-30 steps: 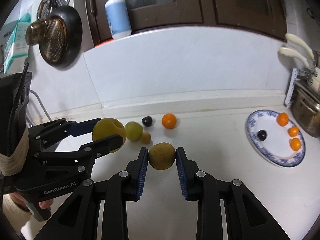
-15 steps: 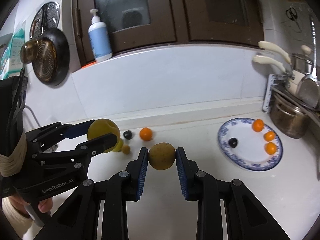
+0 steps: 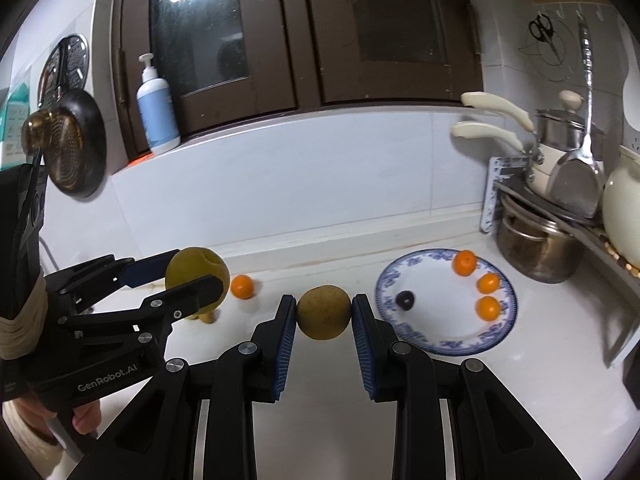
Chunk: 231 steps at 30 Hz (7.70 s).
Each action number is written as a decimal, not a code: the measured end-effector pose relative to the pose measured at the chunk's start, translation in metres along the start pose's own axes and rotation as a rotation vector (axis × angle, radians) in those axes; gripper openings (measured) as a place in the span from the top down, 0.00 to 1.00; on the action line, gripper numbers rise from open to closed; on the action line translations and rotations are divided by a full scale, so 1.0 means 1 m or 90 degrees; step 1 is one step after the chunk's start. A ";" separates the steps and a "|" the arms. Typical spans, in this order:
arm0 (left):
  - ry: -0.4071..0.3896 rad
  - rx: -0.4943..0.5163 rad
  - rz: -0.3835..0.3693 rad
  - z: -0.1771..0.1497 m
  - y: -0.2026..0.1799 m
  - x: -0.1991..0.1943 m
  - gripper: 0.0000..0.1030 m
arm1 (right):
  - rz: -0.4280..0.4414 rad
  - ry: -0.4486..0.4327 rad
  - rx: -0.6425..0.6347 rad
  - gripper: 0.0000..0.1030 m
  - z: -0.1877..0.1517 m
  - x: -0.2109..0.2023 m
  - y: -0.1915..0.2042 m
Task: Organize fruits
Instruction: 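Carry the yellow pear in the left tool while the right tool carries the tan fruit to the plate, then open the right tool over the plate while the left tool releases the pear there, then move both open tools back toward the remaining fruit group, then close the right tool on another small tan fruit while the left tool grasps a yellow-green pear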
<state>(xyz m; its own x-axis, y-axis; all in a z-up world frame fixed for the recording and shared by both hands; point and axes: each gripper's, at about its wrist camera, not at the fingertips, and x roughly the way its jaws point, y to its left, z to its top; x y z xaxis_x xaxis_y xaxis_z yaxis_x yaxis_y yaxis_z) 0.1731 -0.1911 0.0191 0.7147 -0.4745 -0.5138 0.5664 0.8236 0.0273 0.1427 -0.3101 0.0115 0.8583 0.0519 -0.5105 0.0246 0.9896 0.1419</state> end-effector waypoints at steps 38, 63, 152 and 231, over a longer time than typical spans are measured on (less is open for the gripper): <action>0.081 0.016 -0.055 0.055 -0.058 0.160 0.54 | -0.060 0.074 0.039 0.71 0.030 0.082 -0.141; 0.194 0.058 -0.065 0.040 -0.060 0.283 0.54 | -0.058 0.183 0.032 0.71 0.006 0.179 -0.175; -0.016 -0.010 0.211 -0.057 0.114 -0.104 0.30 | 0.171 0.036 -0.147 0.53 0.001 0.028 0.138; 0.185 0.082 -0.011 -0.090 0.181 0.089 0.53 | 0.165 0.218 -0.223 0.73 -0.036 0.204 0.156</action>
<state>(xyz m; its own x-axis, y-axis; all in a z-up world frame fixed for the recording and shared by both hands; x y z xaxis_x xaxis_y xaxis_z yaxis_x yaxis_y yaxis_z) 0.3021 -0.0558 -0.0990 0.5683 -0.3643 -0.7378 0.6376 0.7617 0.1150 0.3034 -0.1405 -0.1007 0.5962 0.2820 -0.7517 -0.3867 0.9214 0.0389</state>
